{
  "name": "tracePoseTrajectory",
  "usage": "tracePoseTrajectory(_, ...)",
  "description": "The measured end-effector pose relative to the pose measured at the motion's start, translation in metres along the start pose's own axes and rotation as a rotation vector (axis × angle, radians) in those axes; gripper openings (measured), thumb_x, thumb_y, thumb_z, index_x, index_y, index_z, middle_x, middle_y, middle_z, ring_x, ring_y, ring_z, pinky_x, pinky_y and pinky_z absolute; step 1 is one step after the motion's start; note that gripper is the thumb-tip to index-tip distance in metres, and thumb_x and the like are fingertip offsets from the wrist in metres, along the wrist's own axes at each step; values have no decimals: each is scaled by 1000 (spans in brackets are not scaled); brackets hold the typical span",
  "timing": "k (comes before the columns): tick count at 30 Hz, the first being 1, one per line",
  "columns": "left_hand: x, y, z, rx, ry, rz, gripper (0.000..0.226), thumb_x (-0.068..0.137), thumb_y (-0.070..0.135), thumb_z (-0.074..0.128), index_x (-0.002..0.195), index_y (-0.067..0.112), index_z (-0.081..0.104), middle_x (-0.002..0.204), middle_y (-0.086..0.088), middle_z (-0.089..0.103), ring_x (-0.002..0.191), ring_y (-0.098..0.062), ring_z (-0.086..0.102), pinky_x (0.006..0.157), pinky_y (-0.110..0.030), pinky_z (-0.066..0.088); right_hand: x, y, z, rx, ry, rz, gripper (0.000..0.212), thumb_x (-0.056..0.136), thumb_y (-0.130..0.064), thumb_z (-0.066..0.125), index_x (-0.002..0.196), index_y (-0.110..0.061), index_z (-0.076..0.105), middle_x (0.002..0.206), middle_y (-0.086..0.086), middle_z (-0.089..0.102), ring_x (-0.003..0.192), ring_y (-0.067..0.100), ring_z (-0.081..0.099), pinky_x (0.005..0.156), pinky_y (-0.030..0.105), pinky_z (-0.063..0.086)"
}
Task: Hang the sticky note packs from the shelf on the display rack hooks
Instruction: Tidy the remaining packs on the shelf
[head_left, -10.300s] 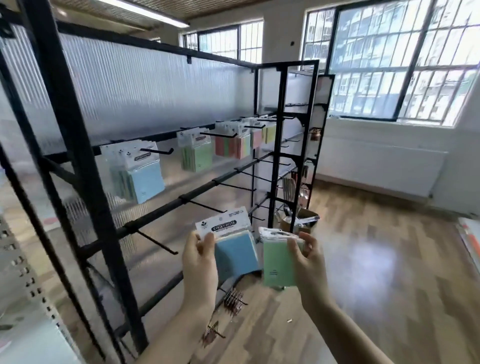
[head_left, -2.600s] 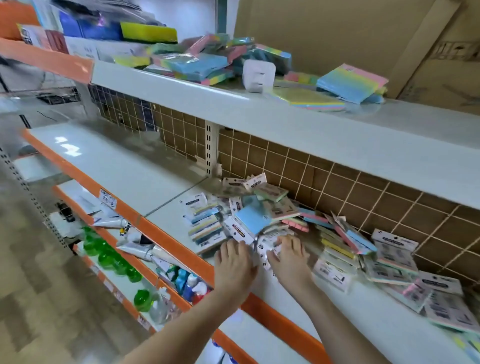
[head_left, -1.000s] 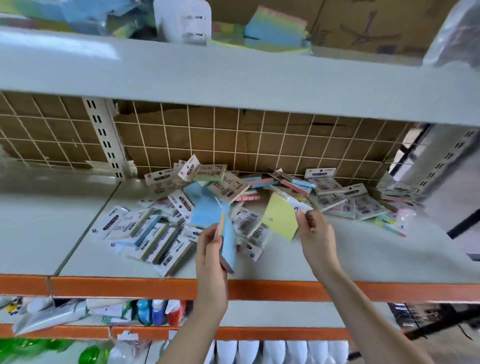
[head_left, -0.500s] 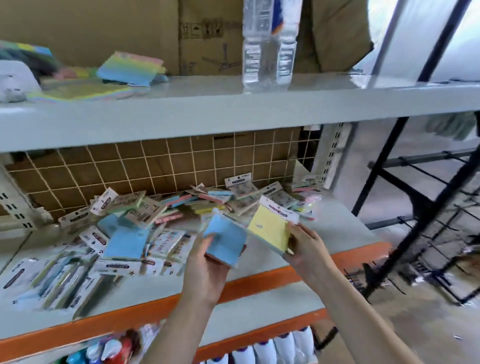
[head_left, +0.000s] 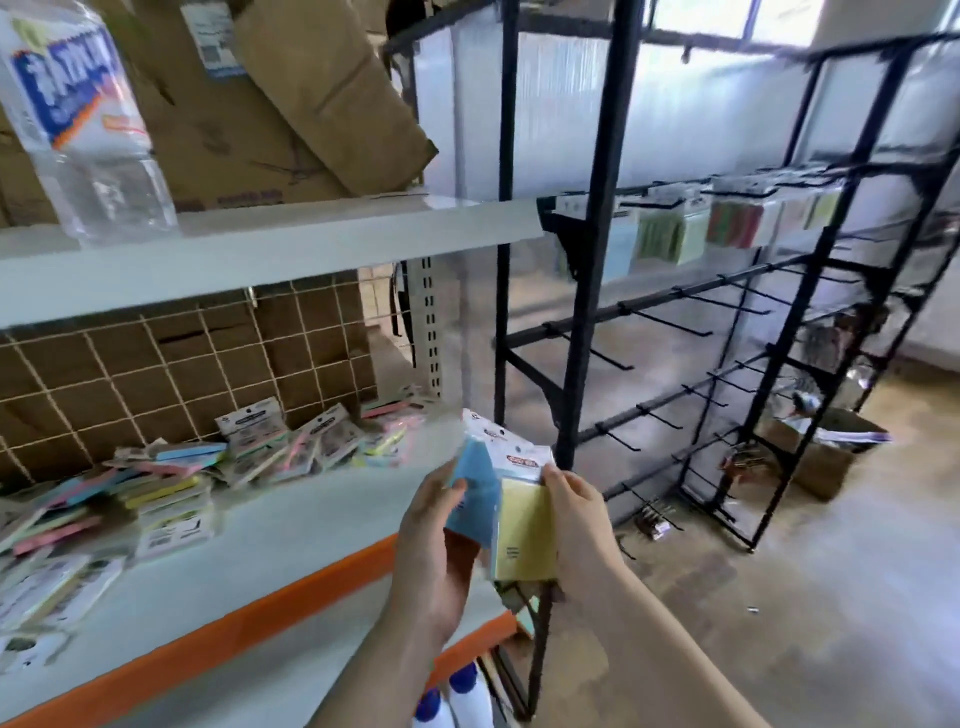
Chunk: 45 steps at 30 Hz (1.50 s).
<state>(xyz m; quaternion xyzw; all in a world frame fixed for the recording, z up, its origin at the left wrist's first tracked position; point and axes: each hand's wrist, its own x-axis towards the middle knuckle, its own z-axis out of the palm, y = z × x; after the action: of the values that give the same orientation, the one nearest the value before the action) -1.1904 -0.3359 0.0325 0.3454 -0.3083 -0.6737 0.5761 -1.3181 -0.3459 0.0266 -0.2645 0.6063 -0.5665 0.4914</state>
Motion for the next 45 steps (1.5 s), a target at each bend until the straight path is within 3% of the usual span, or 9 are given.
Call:
tracePoseTrajectory(4, 3, -24, 54, 246, -140, -36, 25, 62, 13, 68, 86, 19, 68, 93, -10, 70, 86, -25, 62, 62, -31, 47, 11, -19, -70, 15, 114, -75, 28, 98, -32, 51, 81, -13, 62, 67, 6, 53, 65, 20, 48, 62, 30, 38)
tracePoseTrajectory(8, 9, -46, 104, 459, -193, -33, 19, 74, 24, 66, 86, 38, 70, 100, -3, 71, 99, -26, 64, 83, -46, 52, 21, -36, -118, 46, 192, -179, 28, 98, -28, 51, 77, -10, 60, 67, 4, 52, 64, 18, 45, 62, 31, 37)
tracePoseTrajectory(12, 23, -60, 148, 513, -270, 55, 20, 93, 26, 57, 82, 38, 67, 79, 17, 70, 73, 2, 65, 64, -20, 48, 37, -56, -149, 31, 291, -326, 28, 98, -26, 50, 79, -8, 60, 68, 2, 55, 61, 11, 46, 59, 27, 38)
tracePoseTrajectory(15, 41, -63, 177, 613, -337, 146, 18, 91, 40, 52, 83, 25, 59, 72, 10, 63, 58, 12, 55, 51, -7, 39, 50, -73, -167, 22, 327, -411, 28, 98, -25, 51, 77, -9, 60, 65, -2, 56, 54, 2, 47, 52, 17, 39)
tracePoseTrajectory(22, 104, -75, 230, 611, -443, 124, 16, 85, 49, 55, 81, 35, 62, 69, 10, 66, 58, 0, 60, 49, -20, 46, 103, -119, -204, 2, 194, -386, 28, 93, -33, 58, 77, -12, 67, 66, -1, 63, 63, 13, 53, 62, 28, 38)
tracePoseTrajectory(26, 152, -82, 261, 635, -420, 176, 19, 91, 41, 45, 89, 46, 63, 77, 10, 70, 65, -3, 64, 50, -20, 46, 149, -154, -214, -92, 201, -496, 26, 92, -30, 61, 74, -11, 66, 63, -3, 62, 59, 9, 51, 56, 24, 39)
tracePoseTrajectory(29, 189, -83, 286, 563, -273, 133, 16, 95, 36, 51, 92, 31, 65, 70, 12, 69, 69, -8, 65, 56, -25, 45, 182, -182, -216, -149, 155, -580, 25, 92, -29, 62, 70, -18, 68, 60, -8, 63, 52, 4, 53, 49, 16, 40)
tracePoseTrajectory(34, 231, -68, 316, 455, -186, 262, 20, 88, 39, 59, 83, 21, 65, 61, 28, 64, 56, 17, 56, 58, -9, 40, 225, -226, -208, -194, -15, -733, 28, 92, -30, 62, 64, -27, 65, 58, -12, 59, 52, -1, 50, 50, 9, 37)
tracePoseTrajectory(45, 231, -34, 333, 290, 66, 632, 20, 69, 48, 59, 66, 32, 71, 61, 6, 70, 52, -3, 64, 44, -16, 47, 258, -260, -170, -37, -307, -812, 25, 78, -40, 61, 71, -17, 63, 61, -9, 61, 55, 3, 54, 51, 13, 40)
